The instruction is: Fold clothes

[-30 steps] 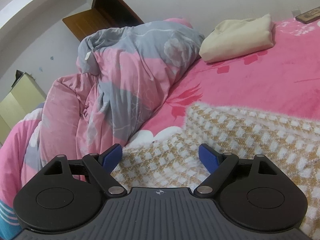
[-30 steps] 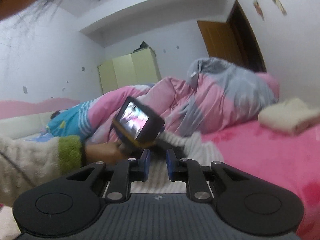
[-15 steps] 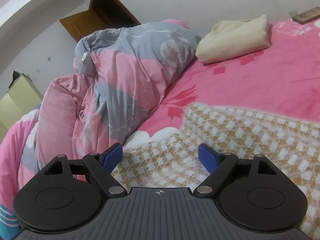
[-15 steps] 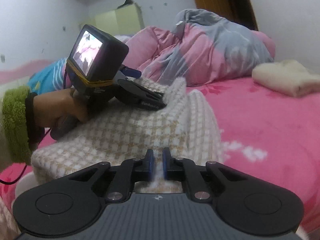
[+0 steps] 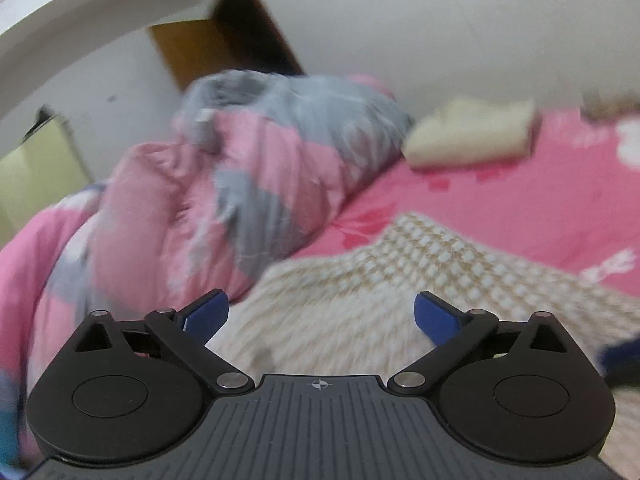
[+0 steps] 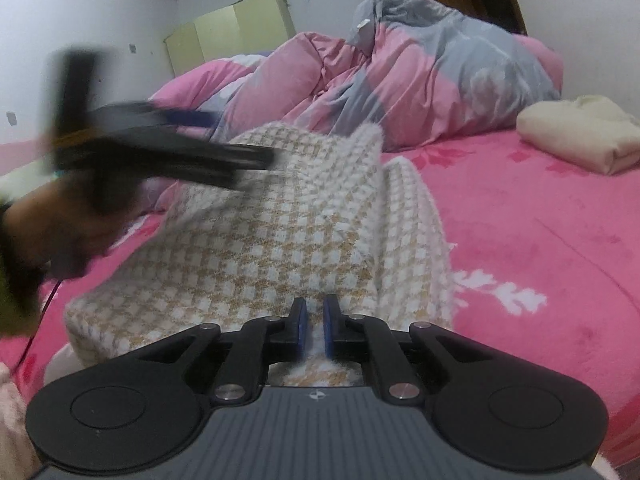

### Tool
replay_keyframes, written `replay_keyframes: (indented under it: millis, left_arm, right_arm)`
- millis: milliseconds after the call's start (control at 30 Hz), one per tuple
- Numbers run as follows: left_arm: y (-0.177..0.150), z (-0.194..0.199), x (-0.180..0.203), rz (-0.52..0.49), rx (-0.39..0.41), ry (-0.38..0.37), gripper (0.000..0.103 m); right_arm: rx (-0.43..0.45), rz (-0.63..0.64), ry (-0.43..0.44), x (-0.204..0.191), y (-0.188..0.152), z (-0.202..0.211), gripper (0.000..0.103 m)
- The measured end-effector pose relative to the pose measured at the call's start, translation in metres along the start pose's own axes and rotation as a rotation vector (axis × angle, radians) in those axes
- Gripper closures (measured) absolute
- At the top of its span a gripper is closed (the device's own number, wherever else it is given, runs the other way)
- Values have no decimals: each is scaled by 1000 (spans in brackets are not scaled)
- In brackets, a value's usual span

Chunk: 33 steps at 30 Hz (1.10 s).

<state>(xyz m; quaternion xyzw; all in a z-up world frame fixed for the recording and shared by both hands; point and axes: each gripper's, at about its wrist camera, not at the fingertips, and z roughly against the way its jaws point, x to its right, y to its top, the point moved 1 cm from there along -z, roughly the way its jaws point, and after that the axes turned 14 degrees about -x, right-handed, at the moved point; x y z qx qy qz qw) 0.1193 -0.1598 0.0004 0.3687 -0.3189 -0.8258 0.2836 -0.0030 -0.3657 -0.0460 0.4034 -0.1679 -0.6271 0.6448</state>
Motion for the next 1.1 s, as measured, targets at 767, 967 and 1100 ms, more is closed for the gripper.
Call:
replay_keyframes:
  millis: [767, 967, 1100]
  left_arm:
    - [-135, 59, 41, 240, -16, -54, 7]
    - [-135, 56, 44, 231, 9, 16, 7]
    - [-139, 64, 43, 204, 13, 126, 8]
  right_arm:
    - [-49, 30, -111, -21, 5, -2, 96]
    - [-52, 51, -144, -27, 4, -4, 96]
    - [-57, 78, -155, -29, 4, -5, 96]
